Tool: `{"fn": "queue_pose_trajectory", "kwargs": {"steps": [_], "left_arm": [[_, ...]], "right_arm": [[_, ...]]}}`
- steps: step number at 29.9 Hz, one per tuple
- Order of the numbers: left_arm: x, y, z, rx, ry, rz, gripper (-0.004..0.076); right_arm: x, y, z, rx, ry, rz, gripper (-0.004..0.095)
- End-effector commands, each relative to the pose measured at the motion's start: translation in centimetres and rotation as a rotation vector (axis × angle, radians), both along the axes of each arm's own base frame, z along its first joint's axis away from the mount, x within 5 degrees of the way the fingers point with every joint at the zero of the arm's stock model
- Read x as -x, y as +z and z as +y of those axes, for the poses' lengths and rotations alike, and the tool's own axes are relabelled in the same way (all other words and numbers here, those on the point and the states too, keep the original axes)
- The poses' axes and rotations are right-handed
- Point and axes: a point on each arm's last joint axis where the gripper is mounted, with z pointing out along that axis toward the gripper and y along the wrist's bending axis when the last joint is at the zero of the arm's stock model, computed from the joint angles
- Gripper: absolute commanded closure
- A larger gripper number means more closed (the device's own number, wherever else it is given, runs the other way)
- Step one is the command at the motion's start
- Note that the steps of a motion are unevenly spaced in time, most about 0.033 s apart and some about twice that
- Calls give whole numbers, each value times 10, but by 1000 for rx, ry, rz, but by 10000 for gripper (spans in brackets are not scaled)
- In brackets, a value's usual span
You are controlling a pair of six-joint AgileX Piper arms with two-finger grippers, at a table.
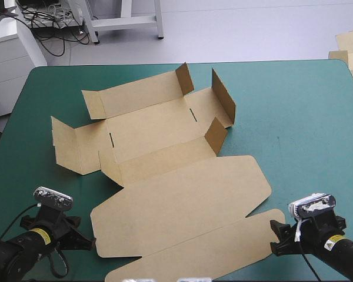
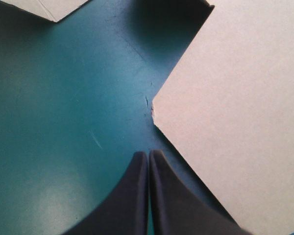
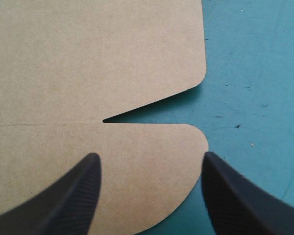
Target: Fold the box
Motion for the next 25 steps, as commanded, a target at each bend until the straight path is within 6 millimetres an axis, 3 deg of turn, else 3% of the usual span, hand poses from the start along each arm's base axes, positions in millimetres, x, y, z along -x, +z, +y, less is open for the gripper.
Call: {"fn": "queue_pose_trajectory", "kwargs": {"steps": [1,11,18,25], "left_arm": [[-5,12,-2,27,3,-66,734],[-5,12,-2,22,-2,-68,734],[-5,12,-2,25,1,-67,734],[-5,12,-2,25,1,-67,734]], "right_arm": [[-4,11,1,-19,-7,-65,128],[2,17,2,-7,27,-5,116],[5,55,6,0,86,221,117],[-27,91,12,-44,70,226,117]]}}
